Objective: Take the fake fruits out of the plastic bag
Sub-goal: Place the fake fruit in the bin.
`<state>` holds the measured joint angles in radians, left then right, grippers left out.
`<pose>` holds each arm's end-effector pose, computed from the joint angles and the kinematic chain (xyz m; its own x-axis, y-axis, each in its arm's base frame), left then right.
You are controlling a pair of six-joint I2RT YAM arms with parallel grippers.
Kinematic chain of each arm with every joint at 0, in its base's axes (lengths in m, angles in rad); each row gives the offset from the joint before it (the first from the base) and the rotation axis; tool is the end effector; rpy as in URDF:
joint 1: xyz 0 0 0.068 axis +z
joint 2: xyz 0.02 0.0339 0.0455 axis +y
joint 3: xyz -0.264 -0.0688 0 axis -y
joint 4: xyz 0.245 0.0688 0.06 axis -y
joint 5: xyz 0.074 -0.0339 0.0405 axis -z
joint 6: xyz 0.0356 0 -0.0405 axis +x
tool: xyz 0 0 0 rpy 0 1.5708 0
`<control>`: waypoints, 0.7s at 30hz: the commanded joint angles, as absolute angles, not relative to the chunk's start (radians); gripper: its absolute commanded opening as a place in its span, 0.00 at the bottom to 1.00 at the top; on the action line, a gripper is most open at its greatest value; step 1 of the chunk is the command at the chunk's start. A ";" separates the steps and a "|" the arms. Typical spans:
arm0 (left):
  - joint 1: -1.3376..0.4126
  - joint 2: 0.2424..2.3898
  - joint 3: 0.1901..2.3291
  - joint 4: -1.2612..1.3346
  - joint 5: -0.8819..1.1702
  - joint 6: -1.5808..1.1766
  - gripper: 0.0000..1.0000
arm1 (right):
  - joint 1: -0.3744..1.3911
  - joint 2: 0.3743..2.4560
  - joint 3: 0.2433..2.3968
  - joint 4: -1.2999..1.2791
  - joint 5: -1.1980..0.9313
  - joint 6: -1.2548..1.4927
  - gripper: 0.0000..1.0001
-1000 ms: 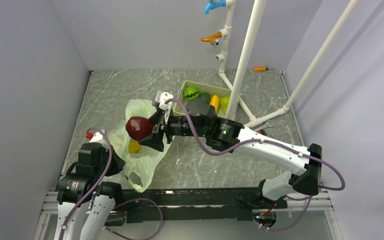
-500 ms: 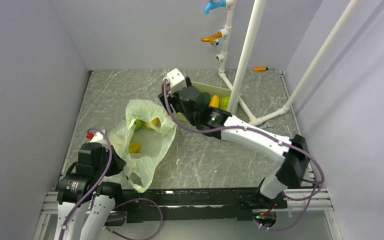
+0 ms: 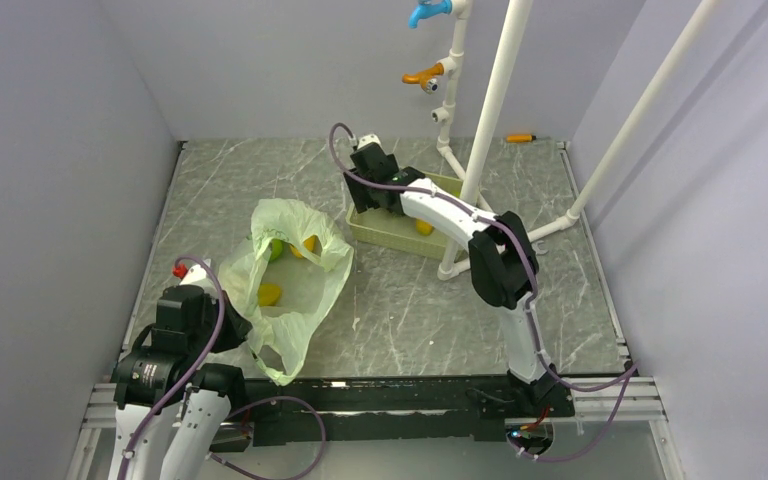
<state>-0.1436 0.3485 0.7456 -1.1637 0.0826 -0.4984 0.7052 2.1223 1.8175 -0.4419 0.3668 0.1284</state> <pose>0.0525 -0.0106 0.2778 -0.6993 -0.3802 -0.6053 -0.1513 0.9063 -0.3946 0.3804 0.3071 0.2492 -0.5648 -0.3238 -0.7591 -0.3351 0.9306 -0.1476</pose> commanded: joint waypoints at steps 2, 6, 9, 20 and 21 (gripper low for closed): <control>-0.144 0.350 0.747 -1.131 0.090 -0.495 0.00 | 0.650 2.145 1.908 -0.572 0.198 0.264 0.02; -0.144 0.348 0.747 -1.131 0.090 -0.495 0.00 | 0.625 2.148 1.891 -0.567 0.115 0.293 0.06; -0.144 0.352 0.747 -1.129 0.089 -0.495 0.00 | 0.618 2.139 1.858 -0.558 0.061 0.307 0.14; -0.144 0.354 0.747 -1.130 0.090 -0.495 0.00 | 0.619 2.130 1.820 -0.533 0.019 0.299 0.57; -0.143 0.354 0.747 -1.131 0.090 -0.495 0.00 | 0.618 2.124 1.817 -0.528 0.018 0.297 0.63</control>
